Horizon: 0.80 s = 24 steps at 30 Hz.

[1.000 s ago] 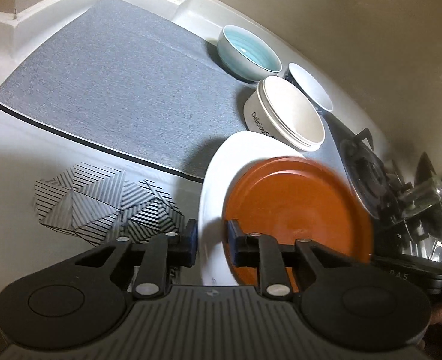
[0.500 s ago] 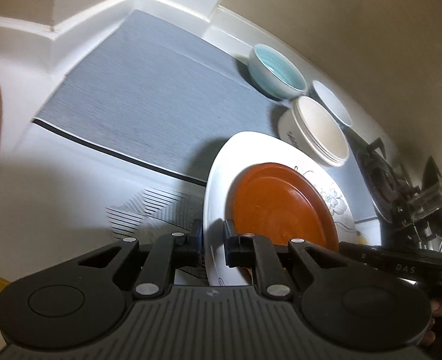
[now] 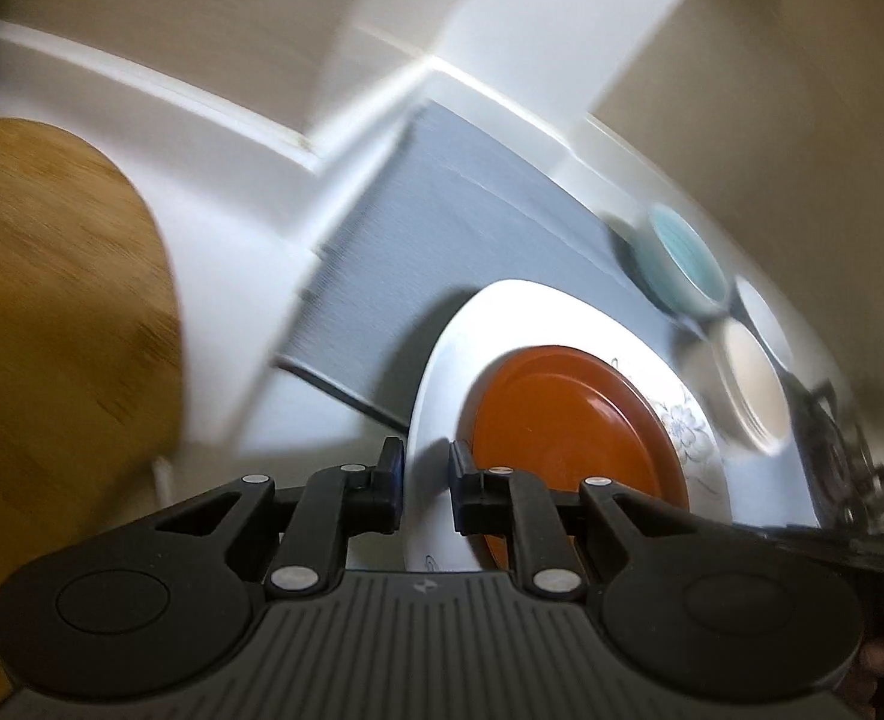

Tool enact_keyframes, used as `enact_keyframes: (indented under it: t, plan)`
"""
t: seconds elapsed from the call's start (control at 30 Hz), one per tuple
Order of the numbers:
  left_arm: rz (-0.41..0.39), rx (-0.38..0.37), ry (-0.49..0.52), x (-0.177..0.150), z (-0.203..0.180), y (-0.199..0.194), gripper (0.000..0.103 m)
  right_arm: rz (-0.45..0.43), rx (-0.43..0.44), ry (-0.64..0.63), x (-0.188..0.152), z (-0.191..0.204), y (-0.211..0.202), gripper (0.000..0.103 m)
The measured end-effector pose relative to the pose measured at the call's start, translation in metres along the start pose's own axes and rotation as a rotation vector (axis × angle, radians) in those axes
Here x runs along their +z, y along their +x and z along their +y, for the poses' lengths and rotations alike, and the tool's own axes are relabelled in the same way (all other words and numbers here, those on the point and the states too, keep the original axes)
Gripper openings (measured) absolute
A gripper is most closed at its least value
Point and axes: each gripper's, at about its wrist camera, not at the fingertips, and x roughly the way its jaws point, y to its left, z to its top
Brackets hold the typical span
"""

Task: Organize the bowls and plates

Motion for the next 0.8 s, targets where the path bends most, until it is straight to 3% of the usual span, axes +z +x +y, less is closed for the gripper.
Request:
enact_keyframes:
  t: [0.17, 0.4, 0.8]
  plan:
    - [-0.044, 0.046, -0.049, 0.02, 0.025, -0.003, 0.019, 0.002, 0.007, -0.039, 0.019, 0.025, 0.02, 0.026]
    - [-0.074, 0.052, -0.069, 0.034, 0.044, -0.001, 0.019, -0.003, -0.007, -0.052, 0.038, 0.045, 0.036, 0.026]
    - [-0.057, 0.027, -0.1, 0.024, 0.058, -0.016, 0.021, 0.016, -0.03, -0.037, 0.036, 0.052, 0.035, 0.028]
